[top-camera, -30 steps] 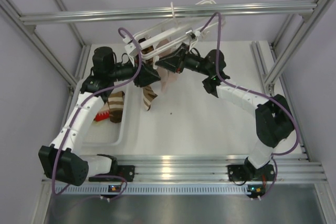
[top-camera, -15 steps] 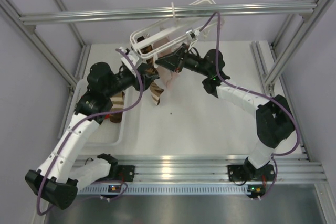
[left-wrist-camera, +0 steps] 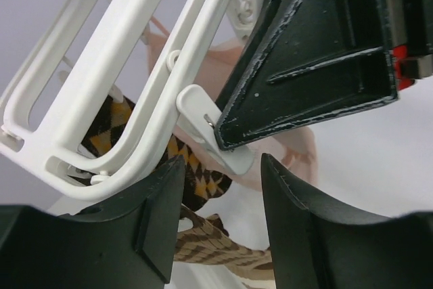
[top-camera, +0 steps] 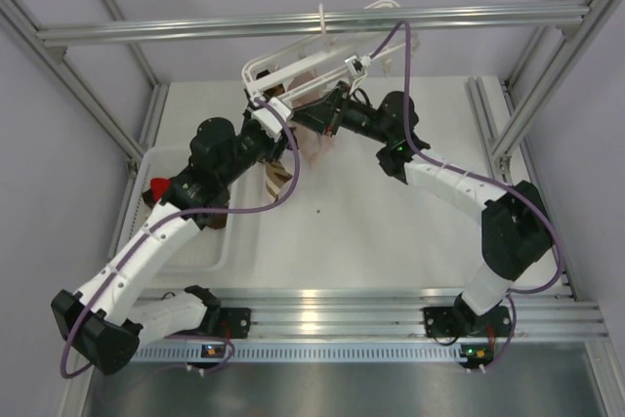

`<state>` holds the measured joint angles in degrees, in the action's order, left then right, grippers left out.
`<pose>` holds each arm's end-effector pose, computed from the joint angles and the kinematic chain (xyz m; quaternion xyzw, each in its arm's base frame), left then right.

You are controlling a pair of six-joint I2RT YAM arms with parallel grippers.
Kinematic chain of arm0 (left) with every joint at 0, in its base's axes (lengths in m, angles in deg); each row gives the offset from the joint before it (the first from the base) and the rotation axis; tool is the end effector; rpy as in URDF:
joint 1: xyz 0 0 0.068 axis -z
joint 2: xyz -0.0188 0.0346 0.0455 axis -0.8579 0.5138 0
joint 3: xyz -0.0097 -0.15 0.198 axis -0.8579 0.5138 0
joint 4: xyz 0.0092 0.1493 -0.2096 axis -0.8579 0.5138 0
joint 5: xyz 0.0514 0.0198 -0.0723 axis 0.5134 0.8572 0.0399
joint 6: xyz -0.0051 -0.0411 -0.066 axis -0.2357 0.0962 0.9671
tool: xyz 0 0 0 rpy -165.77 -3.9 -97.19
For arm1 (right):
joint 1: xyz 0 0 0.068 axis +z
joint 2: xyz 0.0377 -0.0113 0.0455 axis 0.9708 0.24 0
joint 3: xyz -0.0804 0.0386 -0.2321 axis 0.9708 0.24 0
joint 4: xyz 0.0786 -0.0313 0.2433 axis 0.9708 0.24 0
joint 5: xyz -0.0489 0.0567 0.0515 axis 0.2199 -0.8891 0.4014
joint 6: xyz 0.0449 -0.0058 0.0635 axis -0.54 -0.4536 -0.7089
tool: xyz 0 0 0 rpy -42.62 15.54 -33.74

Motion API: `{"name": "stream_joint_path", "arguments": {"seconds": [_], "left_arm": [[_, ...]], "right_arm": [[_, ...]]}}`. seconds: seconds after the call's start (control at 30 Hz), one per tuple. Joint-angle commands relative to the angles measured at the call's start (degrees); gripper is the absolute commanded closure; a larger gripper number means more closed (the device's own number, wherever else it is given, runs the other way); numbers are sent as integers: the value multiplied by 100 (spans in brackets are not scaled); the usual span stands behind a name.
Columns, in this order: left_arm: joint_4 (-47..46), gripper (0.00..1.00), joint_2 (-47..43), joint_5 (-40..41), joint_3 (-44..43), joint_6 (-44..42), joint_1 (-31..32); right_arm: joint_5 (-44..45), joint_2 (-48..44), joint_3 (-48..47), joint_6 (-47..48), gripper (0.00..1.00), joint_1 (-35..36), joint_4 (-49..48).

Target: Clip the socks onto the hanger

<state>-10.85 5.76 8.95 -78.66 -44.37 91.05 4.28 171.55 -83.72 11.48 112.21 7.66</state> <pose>0.2394 -0.1570 0.3795 0.3492 0.6422 -0.1075 0.6738 0.3081 0.2720 0.3515 -0.1967 0.5775 0.6384 0.4693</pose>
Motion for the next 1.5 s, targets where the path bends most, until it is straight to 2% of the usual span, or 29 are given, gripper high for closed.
{"name": "stream_joint_path", "arguments": {"seconds": [0.0,0.4,0.47,0.5,0.63,0.67,0.73,0.77,0.8,0.87,0.9,1.0,1.2,1.47], "left_arm": [[-462,46,128,501,-291,-238,55],[-663,44,313,510,-467,78,143],[-760,46,304,721,-458,113,143],[-761,48,304,712,-459,96,143],[-787,69,313,633,-397,61,143],[-778,82,313,590,-388,52,143],[-700,89,287,589,-371,52,143],[-647,93,260,589,-362,87,135],[-603,95,243,424,-362,122,134],[-524,100,173,317,-344,123,126],[-358,100,146,160,-327,105,126],[-138,100,84,-200,-309,131,82],[91,100,93,-605,-423,553,-111],[162,100,146,-1037,-529,975,-340]], "right_arm": [[178,-302,-66,89,100,64,-126],[231,-346,-48,238,100,117,49],[205,-346,-31,239,100,108,67],[196,-364,-13,247,100,117,67],[187,-373,5,247,100,126,49],[187,-373,13,239,100,117,23],[161,-390,5,186,100,91,-30],[126,-381,-21,151,96,47,-38],[91,-381,-30,116,86,12,-56],[20,-373,-39,-42,74,-119,-100],[11,-381,-31,-86,62,-155,-135],[-59,-416,-30,-183,50,-296,-266],[-174,-381,-127,-254,38,-296,-469],[-375,-337,-127,-491,40,-279,-601]]}}
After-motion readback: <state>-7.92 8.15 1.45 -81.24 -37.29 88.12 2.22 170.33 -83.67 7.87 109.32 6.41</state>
